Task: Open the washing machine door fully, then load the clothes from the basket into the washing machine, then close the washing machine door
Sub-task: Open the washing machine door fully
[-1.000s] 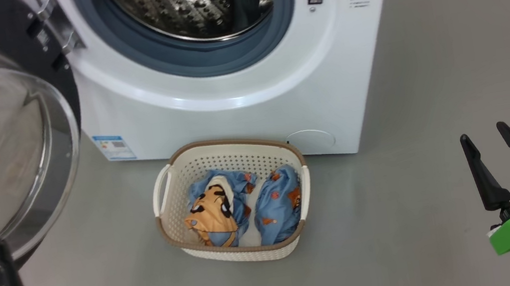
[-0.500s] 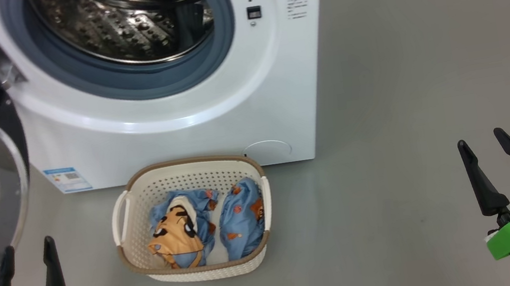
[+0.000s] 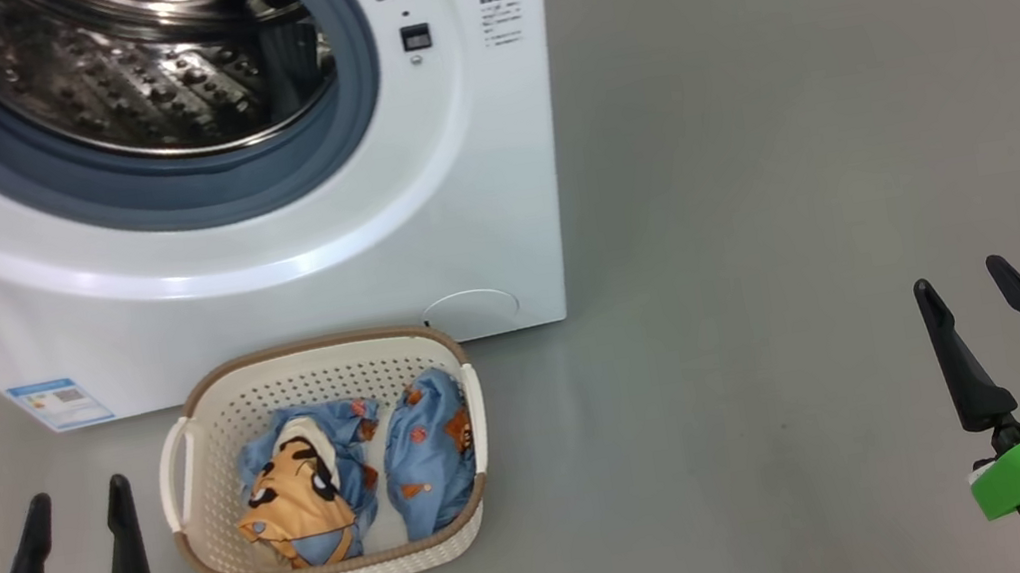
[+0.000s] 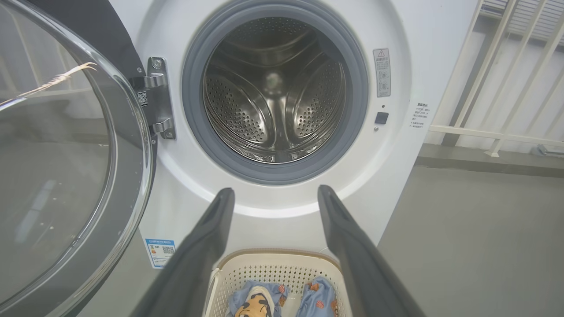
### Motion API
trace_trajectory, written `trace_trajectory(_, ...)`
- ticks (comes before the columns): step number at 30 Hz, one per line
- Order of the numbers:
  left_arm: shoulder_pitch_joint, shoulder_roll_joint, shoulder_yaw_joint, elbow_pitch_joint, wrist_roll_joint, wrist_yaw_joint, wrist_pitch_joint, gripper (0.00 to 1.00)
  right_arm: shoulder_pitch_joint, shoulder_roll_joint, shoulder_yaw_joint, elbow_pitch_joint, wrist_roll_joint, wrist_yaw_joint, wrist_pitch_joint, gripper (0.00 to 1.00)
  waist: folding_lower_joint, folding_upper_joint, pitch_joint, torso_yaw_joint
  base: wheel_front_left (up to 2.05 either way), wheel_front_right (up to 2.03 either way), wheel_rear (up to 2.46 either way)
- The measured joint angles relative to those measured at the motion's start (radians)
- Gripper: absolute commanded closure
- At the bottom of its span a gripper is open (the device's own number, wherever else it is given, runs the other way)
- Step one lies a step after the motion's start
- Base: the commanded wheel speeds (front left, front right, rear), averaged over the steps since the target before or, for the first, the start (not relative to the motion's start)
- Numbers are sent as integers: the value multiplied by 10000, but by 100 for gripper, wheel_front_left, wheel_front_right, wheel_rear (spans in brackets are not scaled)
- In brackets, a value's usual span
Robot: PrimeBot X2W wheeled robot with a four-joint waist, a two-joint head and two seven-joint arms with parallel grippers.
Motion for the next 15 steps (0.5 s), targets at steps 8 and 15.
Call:
trace_trajectory(8, -1, -12, 73, -73, -336, 0, 0, 0, 0, 38, -86, -4, -2, 0, 0, 0, 0, 0, 48, -256, 0, 0, 0)
trace_trajectory(15, -2, 0, 19, -79, -351, 0, 0, 0, -1, 75, -151, -6, -2, 0, 0, 0, 0, 0, 104, -309, 0, 0, 0)
